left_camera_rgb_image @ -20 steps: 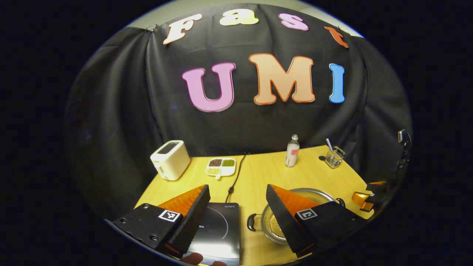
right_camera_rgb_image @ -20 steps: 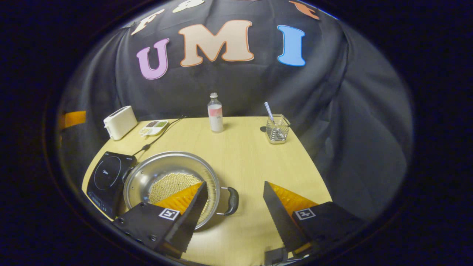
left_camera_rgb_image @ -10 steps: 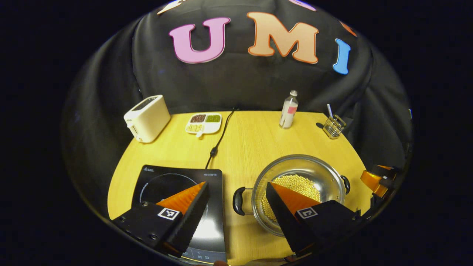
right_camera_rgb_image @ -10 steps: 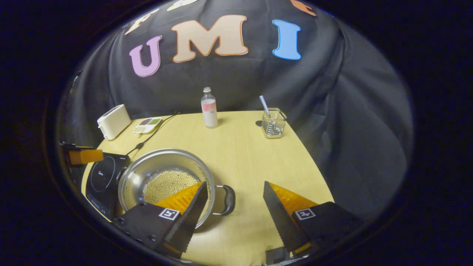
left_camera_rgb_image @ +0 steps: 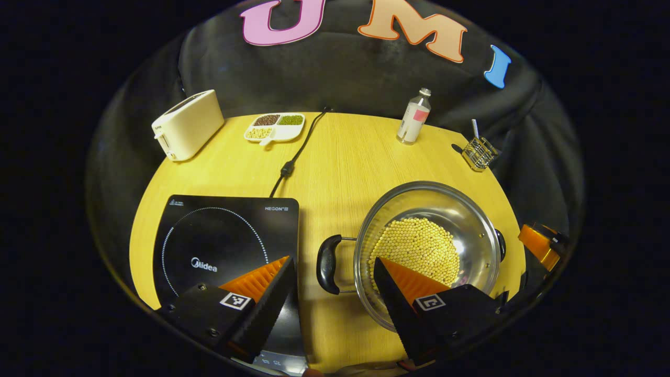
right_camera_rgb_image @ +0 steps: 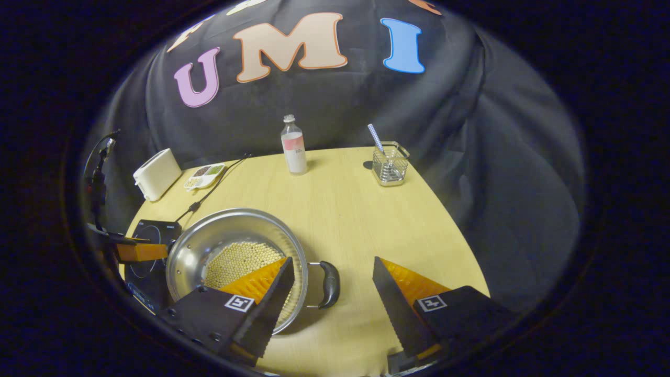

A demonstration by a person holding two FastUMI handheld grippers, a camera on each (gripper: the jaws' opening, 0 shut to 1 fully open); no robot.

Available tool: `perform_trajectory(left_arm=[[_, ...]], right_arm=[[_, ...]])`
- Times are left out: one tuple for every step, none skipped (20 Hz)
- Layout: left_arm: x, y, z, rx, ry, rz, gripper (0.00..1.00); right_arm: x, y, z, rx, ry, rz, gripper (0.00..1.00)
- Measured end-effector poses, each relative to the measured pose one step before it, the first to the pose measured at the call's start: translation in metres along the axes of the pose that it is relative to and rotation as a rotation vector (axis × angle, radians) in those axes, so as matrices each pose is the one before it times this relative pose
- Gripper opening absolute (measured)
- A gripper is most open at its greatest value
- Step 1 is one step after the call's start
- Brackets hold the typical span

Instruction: First push the handle of the pot to place it horizontally, then grasp the pot with both hands and set it on the induction cooktop.

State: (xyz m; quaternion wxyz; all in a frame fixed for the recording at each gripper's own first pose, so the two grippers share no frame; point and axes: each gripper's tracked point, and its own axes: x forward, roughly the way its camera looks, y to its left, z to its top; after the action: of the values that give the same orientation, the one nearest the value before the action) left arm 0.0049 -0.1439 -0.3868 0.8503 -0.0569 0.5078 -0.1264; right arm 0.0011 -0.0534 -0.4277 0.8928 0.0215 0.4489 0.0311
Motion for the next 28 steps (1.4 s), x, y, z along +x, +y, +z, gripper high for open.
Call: perform_trajectory(left_arm=[[0.0024,0.00085,-0.00121,0.00526,0.00866,0.00063,0.98],[0.00313,0.00152,-0.00049,0.0045,0.00669,0.00549,0.98],[0.00268,0.00112,-0.00162,0.00187,0.00836,0.00451,0.98],[0.00257,0.00142,-0.00124,-0.00204,0.00941,0.00472,0.98],[0.00198,0.00103,-0.00158,-0.00294,0.00646,0.00141,0.98],[0.00242,-0.00014,-0.00127,-0.00397,0.00925,-0.00149,0.98],[0.00243,0.00022,-0.00248,-0.00466,0.01088,-0.00228,0.98],[0.00176,-0.00068,-0.0016,-0.00339,0.01046,-0.0054,0.98],[0.00102,0.0004,-0.00181,-0.00287,0.01183,-0.00103,0.98],[0.00131,0.00029,-0.00056,-0.00112,0.00651,0.00099,0.98],[0.00221,0.00085,-0.00083,0.00014,0.00597,0.00286,0.98],[0.00224,0.00068,-0.00095,-0.00042,0.00441,0.00271,0.98],[0.00039,0.00175,0.00052,0.00466,0.0018,0.00868,0.98],[0.00045,-0.00028,0.00219,0.00383,-0.00097,-0.00032,0.99],[0.00031,-0.00091,-0.00073,0.00528,0.0021,0.00171,0.97],[0.00061,-0.00014,0.00032,0.0069,0.00435,0.00375,0.97],[0.00043,-0.00117,0.0002,0.00735,0.00306,0.00211,0.97],[0.00084,-0.00145,0.00167,0.00611,0.00011,-0.00072,0.98],[0.00179,-0.00522,-0.00064,-0.00063,0.00315,-0.01386,0.99],[0.00101,-0.00372,-0.00194,-0.00157,0.00983,-0.00595,0.98],[0.00166,-0.00109,-0.00294,0.0006,0.01223,-0.00012,0.99],[0.0025,-0.00063,-0.00181,-0.00027,0.00988,0.00472,0.98],[0.00228,-0.00101,-0.00302,-0.00149,0.01141,0.00285,0.99],[0.00184,-0.00077,-0.00182,-0.00379,0.01034,0.00124,0.99],[0.00228,-0.00008,-0.00201,-0.00455,0.00613,0.00063,0.99],[0.00126,0.0,-0.0008,-0.00599,0.00581,0.00071,0.99],[0.00146,0.00033,-0.00087,-0.00353,0.00443,0.00085,0.99],[0.00228,0.00035,-0.0001,-0.00124,0.00432,0.00167,0.99]], right_arm=[[0.00339,0.00049,-0.00457,0.00898,0.01365,0.00449,0.97],[0.00331,-0.00039,-0.00353,0.00696,0.01396,0.00056,0.97],[0.00332,0.00106,-0.00364,0.00479,0.01353,-0.00004,0.97],[0.00322,-0.00025,-0.00328,0.00426,0.01507,0.00001,0.97],[0.00146,-0.00054,-0.00416,0.00508,0.01595,0.00131,0.97],[0.00309,0.00093,-0.00374,0.00352,0.01456,0.00312,0.96],[0.00304,0.00061,-0.00308,-0.00011,0.01222,-0.00008,0.97],[0.00339,0.0008,-0.00347,-0.00471,0.01323,-0.00117,0.96],[0.00205,0.00013,-0.00354,-0.00721,0.01224,-0.00282,0.96],[0.00273,0.00024,-0.00242,-0.00609,0.01302,0.00056,0.96],[0.00352,0.00127,-0.00352,-0.00385,0.01479,0.00174,0.96],[0.00242,0.00075,-0.0028,-0.00169,0.01459,0.00428,0.97],[0.00384,0.00182,-0.0027,-0.00174,0.01324,0.00405,0.97],[0.00332,0.00089,-0.0019,-0.00212,0.01263,0.0027,0.97],[0.00157,0.00083,-0.00297,-0.00194,0.01375,0.00205,0.97],[0.0026,0.00066,-0.00168,-0.00214,0.01351,0.00096,0.97],[0.00374,0.00124,-0.00157,-0.00162,0.01042,-0.00003,0.97],[0.00298,0.00077,-0.00086,-0.00171,0.00818,0.00002,0.96],[0.00132,-0.00046,-0.00265,-0.00119,0.01025,-0.00212,0.96],[0.00165,-0.00055,-0.0013,-0.00235,0.00877,-0.00199,0.96],[0.00152,-0.00032,-0.00084,-0.00206,0.00656,-0.00007,0.96],[0.00077,0.00014,-0.00145,0.00056,0.00807,0.00196,0.98],[0.00162,0.0007,-0.00217,0.00381,0.00943,0.003,0.97],[0.00102,0.00054,-0.00105,0.0052,0.00694,0.00455,0.97],[0.00071,0.00069,-0.00091,0.00626,0.00603,0.00449,0.97],[0.00128,0.00035,-0.00058,0.00534,0.00685,0.00157,0.96],[0.00157,-0.0005,-0.00204,0.00242,0.00681,-0.00286,0.95],[-0.0001,0.00218,0.00029,0.00666,0.00477,0.0099,0.87]])
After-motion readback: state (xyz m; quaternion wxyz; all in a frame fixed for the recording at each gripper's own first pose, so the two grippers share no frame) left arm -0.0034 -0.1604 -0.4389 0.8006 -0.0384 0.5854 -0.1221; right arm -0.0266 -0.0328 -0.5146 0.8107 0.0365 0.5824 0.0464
